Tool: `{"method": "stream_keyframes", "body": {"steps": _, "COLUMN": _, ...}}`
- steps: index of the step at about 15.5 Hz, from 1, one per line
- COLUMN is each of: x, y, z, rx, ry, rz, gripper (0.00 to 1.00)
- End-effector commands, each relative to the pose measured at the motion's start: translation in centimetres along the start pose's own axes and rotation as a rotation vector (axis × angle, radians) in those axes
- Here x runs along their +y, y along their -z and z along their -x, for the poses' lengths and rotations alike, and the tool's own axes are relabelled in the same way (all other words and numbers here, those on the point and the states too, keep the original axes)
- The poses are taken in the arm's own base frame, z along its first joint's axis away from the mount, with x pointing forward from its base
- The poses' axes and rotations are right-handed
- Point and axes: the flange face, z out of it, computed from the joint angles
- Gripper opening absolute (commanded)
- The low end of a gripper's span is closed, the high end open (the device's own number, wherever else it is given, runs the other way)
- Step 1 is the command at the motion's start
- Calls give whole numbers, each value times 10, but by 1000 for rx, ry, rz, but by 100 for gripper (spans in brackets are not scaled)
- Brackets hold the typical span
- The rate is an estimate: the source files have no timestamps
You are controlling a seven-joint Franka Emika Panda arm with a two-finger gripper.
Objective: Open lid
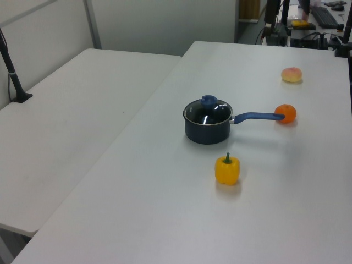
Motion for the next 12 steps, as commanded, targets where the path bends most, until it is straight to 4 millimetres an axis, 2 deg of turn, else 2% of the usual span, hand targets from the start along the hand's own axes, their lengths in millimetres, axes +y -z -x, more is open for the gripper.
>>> {"method": "stream_keyframes", "body": {"steps": 1, "x": 4, "y": 0, "z": 4, "rx": 16, "ry": 14, "rz": -9, "gripper": 100}}
{"method": "stream_keyframes", "body": {"steps": 12, "x": -2, "y": -3, "z": 3, "rx": 11, "ry": 21, "rz": -12, "gripper": 100}}
